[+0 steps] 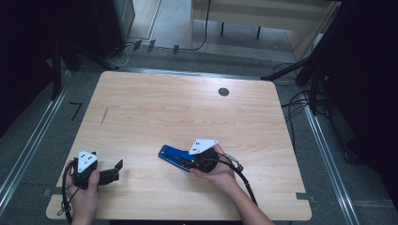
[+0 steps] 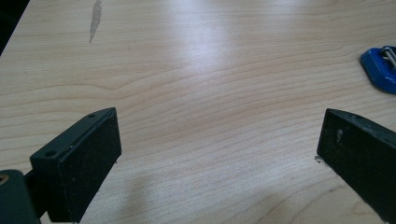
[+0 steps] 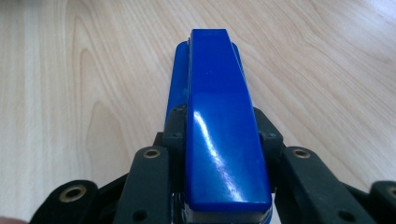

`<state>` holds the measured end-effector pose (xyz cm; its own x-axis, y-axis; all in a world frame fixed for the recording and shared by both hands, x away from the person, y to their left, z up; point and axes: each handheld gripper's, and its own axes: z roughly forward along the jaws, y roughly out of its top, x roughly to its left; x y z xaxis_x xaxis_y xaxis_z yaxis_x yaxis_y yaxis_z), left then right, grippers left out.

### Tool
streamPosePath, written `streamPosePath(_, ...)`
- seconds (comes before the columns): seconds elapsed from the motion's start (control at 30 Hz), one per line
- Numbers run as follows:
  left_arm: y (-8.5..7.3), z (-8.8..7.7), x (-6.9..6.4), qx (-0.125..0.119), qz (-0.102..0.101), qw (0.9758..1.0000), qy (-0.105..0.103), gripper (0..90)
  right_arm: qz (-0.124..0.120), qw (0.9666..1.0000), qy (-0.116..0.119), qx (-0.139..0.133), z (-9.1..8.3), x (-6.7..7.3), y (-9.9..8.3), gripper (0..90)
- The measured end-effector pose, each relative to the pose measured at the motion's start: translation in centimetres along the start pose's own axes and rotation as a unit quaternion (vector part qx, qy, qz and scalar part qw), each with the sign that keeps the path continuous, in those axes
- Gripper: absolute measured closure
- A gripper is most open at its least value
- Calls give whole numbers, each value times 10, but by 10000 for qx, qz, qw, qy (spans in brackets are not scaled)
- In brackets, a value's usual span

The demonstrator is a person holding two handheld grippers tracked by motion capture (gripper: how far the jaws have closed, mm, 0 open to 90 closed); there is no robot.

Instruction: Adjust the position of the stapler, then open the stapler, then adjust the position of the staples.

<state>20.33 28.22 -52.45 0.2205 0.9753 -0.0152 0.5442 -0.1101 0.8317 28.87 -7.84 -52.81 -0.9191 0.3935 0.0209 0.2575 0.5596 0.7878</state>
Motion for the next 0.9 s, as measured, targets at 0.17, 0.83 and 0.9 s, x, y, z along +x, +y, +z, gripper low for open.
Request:
streamPosePath(0.17, 0, 0, 0, -14, -15, 10000, 7, 0, -18, 10000, -19, 27, -9, 5, -7, 671)
streamPosePath(0.83, 0, -1, -1, -36, 3, 10000, 31, 0, -1, 10000, 10, 34, -36, 25, -30, 670)
streamPosePath(0.9, 0, 0, 0, -30, 1, 10000, 6, 0, 5, 10000, -13, 60, -39, 27, -31, 670)
